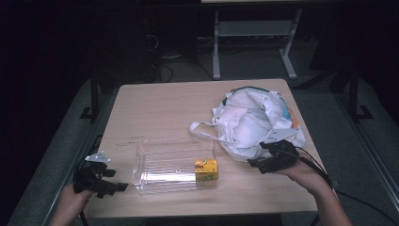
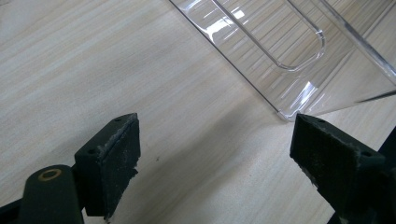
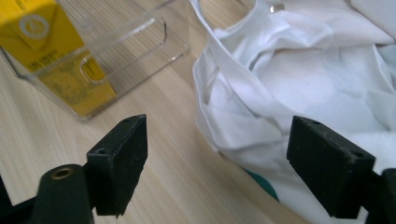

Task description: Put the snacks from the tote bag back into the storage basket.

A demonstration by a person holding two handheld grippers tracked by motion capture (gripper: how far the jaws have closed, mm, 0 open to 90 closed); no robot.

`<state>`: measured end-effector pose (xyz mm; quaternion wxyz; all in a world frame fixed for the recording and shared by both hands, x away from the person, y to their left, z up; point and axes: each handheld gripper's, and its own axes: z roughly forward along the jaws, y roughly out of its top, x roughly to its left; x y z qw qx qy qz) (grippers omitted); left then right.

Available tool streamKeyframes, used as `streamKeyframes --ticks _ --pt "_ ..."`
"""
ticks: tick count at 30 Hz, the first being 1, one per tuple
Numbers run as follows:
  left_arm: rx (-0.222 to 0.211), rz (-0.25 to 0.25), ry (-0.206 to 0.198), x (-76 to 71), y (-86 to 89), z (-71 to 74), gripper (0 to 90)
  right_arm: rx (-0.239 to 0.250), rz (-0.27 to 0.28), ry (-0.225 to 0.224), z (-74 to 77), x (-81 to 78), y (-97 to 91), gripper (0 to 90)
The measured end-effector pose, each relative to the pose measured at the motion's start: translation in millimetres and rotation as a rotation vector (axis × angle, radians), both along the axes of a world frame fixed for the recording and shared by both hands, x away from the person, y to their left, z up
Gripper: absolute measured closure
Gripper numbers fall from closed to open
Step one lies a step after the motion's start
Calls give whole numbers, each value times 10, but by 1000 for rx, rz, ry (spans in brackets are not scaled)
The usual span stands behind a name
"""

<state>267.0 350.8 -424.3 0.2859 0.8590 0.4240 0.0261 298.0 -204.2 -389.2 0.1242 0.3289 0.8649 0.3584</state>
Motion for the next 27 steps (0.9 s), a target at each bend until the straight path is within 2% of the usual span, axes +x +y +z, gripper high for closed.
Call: streamKeyframes --ticks 3,6,9,15,20,23,27 --pt "10 -7 -1 -1 13 6 160 0 -12 -20 -57 -64 -54 189" --pt "2 4 -3 -7 19 6 160 7 -27 -17 -118 -124 -106 178" --pt "8 -3 -4 -6 32 9 160 4 -43 -42 -195 -183 -156 169" --pt "12 -4 -9 -11 41 14 160 24 -76 -56 -322 -292 -277 155" --pt "21 -10 -6 -6 46 13 160 15 -112 -58 -454 -372 -369 152" --pt "27 -16 -7 -5 45 16 160 14 -116 -31 -523 -370 -400 151" --pt "19 -3 -8 -7 45 6 160 -11 -115 -22 -578 -348 -402 151"
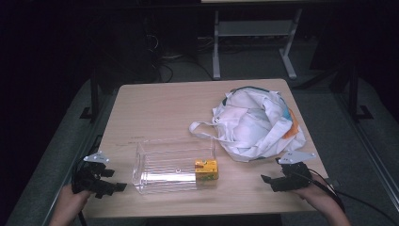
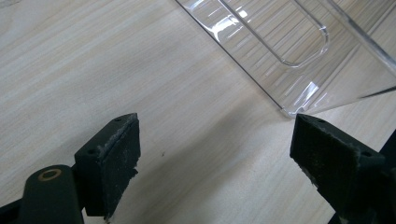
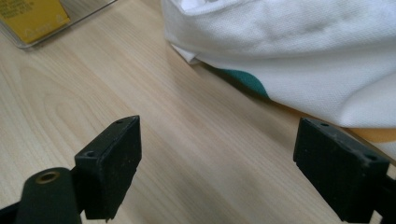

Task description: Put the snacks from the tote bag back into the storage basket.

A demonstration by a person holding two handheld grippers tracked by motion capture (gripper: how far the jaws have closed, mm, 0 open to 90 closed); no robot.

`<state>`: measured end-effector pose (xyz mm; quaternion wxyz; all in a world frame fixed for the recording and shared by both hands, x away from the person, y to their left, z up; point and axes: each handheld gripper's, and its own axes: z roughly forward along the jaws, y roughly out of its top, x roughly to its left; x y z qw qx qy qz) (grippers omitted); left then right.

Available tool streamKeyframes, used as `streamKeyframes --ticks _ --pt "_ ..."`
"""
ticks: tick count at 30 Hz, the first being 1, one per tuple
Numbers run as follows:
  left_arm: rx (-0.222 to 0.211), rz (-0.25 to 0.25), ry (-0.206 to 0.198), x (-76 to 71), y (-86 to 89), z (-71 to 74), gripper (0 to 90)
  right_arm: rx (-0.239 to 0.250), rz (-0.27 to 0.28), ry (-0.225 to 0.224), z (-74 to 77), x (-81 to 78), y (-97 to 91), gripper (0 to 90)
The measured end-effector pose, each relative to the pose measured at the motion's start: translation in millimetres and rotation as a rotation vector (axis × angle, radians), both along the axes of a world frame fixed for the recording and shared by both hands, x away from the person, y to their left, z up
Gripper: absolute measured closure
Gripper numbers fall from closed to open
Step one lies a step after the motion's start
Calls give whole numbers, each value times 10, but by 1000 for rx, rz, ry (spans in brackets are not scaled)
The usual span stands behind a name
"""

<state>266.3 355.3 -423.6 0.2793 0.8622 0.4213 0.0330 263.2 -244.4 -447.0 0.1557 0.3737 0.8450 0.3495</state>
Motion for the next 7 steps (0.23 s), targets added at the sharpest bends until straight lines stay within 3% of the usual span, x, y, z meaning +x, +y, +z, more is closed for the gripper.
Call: streamKeyframes --ticks 7 --pt "21 -12 6 21 0 -19 160 -12 14 2 -34 17 7 151"
